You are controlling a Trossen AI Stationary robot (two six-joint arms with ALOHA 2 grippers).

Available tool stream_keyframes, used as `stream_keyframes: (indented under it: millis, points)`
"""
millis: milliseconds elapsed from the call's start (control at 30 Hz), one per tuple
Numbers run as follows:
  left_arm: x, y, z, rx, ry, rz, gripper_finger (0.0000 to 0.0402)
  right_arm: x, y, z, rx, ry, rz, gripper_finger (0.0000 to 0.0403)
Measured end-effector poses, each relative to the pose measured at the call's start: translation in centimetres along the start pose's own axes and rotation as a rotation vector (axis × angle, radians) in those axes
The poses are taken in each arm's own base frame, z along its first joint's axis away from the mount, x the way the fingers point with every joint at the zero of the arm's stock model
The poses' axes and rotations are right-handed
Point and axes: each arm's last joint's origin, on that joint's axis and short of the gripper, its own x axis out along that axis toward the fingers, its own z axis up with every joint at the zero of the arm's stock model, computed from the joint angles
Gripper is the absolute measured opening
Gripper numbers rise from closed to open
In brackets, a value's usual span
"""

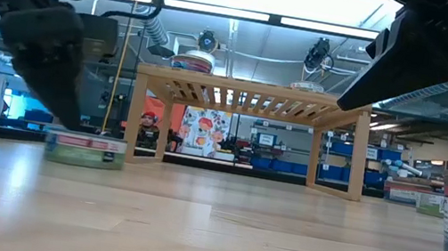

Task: Stack canned seafood by type on shelf
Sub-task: Put the green tuna can on the shelf

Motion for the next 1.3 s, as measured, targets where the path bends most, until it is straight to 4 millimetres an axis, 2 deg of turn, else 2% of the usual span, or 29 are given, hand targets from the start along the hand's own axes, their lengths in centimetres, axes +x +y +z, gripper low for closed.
stream_keyframes:
  millis: [300,667,1300]
  points:
    - [2.6,-2.6,0.6,0.068,-0.135,-0.144,0.0005,0.0,0.0,0.0,0.001,0.001,0.004,0.0009]
    - [4.9,-4.3,1.5,0.111,-0.287,-0.253,0.0005,0.0,0.0,0.0,0.002,-0.001,0.005,0.0009]
    - [10.0,-7.8,8.4,0.234,-0.384,-0.200,0.0005,0.0,0.1,0.1,0.011,-0.001,0.027,0.0009]
